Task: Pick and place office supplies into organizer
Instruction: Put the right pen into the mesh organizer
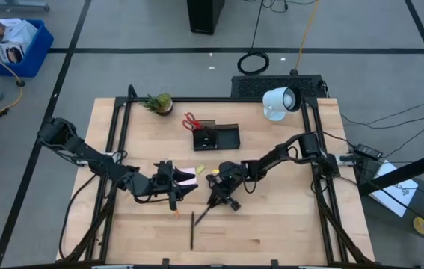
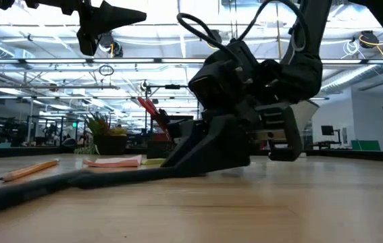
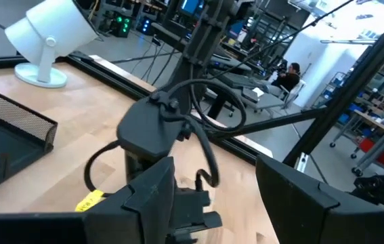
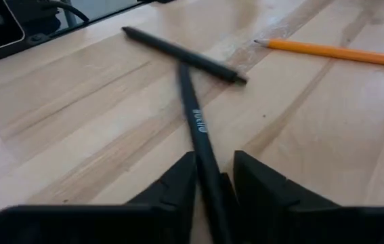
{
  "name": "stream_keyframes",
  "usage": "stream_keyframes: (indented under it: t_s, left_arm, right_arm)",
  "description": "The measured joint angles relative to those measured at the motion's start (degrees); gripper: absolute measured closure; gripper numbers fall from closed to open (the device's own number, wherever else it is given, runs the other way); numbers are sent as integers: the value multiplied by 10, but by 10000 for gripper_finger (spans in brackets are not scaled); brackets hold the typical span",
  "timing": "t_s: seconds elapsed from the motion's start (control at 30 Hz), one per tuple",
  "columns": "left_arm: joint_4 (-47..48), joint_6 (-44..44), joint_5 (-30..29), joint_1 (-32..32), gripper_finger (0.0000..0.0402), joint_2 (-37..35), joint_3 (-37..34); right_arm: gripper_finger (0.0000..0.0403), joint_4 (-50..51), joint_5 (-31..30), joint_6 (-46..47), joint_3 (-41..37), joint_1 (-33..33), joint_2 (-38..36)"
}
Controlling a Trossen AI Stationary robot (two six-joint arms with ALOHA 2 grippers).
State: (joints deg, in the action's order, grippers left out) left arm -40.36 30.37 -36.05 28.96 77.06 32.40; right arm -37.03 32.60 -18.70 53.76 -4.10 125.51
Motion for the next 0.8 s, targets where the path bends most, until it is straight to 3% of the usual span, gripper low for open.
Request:
stream_keyframes:
  t_s: [0.17, 0.4, 0.6, 0.8]
  left_arm:
    - [0, 0, 0, 0, 190, 0, 0]
    - [0, 9, 0, 0, 190, 0, 0]
    - [-1, 38, 1, -1, 190, 0, 0]
    - [4, 145, 38, -4, 190, 0, 0]
  right_arm:
    - [371, -6, 20, 6, -4, 5, 2]
    - [371, -30, 18, 31, -4, 4, 1]
    - [366, -5, 11, 61, -6, -2, -46]
    - [370, 78, -112, -22, -7, -52, -120]
